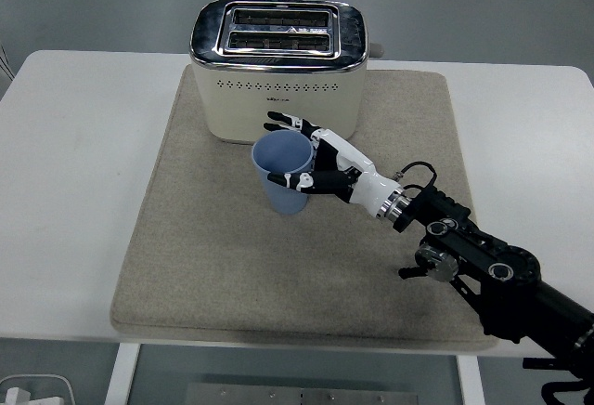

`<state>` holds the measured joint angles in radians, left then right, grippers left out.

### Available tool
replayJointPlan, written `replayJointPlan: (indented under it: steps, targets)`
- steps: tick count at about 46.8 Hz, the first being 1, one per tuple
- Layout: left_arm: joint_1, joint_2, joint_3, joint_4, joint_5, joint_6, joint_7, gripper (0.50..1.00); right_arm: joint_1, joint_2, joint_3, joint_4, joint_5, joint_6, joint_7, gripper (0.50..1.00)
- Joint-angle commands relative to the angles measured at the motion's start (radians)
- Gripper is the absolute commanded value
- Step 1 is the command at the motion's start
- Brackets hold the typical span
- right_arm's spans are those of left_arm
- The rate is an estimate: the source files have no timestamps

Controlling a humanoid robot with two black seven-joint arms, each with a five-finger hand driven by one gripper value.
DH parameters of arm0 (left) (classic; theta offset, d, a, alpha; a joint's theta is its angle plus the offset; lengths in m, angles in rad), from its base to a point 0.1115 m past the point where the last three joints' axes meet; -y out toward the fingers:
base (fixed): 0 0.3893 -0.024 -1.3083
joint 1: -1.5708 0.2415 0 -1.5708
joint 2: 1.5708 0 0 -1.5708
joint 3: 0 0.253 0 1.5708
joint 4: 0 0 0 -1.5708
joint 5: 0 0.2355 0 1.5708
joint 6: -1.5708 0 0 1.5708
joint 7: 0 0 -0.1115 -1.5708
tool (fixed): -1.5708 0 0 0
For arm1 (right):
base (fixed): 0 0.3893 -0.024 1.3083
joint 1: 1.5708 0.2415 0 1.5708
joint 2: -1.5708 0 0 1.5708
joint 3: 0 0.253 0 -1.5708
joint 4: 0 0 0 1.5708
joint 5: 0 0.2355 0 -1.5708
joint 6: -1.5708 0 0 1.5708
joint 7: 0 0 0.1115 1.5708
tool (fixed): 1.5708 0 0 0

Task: Put the water cup in front of the bread machine

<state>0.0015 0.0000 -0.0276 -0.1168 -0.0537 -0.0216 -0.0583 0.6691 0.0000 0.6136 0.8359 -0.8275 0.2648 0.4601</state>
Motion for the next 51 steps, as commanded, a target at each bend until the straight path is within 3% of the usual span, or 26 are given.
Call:
replayJointPlan:
  steps: [1, 11, 30, 51]
  targets:
    - [0.0, 0.0, 0.0, 0.0, 0.0, 0.0, 0.0, 1.0, 0.0, -0.008, 0.0, 0.0, -0.001, 0.013, 0.002, 0.928]
    - [0.0, 0.0, 0.0, 0.0, 0.0, 0.0, 0.0, 1.0, 0.003, -0.044, 0.0, 0.002, 0.025, 0.077, 0.002, 0.928]
    - [0.0, 0.0, 0.0, 0.0, 0.0, 0.0, 0.0, 1.0, 0.001, -0.08, -0.005, 0.003, 0.042, 0.143, 0.002, 0.93]
    - [0.0, 0.0, 0.0, 0.0, 0.0, 0.0, 0.0, 1.0, 0.012, -0.164, 0.0, 0.003, 0.064, 0.194, 0.002, 0.93]
